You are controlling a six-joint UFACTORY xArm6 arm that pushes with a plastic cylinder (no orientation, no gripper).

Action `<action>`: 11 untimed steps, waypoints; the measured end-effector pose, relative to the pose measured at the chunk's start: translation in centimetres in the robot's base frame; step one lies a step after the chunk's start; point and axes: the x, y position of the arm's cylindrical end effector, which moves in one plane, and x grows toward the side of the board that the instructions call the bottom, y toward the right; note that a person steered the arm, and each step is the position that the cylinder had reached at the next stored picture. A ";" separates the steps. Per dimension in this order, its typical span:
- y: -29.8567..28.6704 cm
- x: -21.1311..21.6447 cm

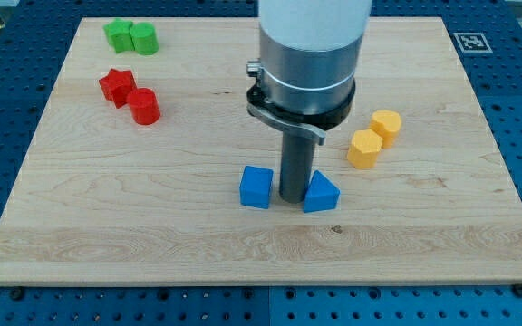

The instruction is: Slide the blue triangle closer to the yellow hexagon

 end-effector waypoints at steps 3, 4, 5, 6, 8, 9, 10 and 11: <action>2.6 3.1; 3.1 6.2; 4.0 6.4; 5.9 5.7; 7.8 3.3; 7.4 3.3; 5.4 3.4; 2.0 3.4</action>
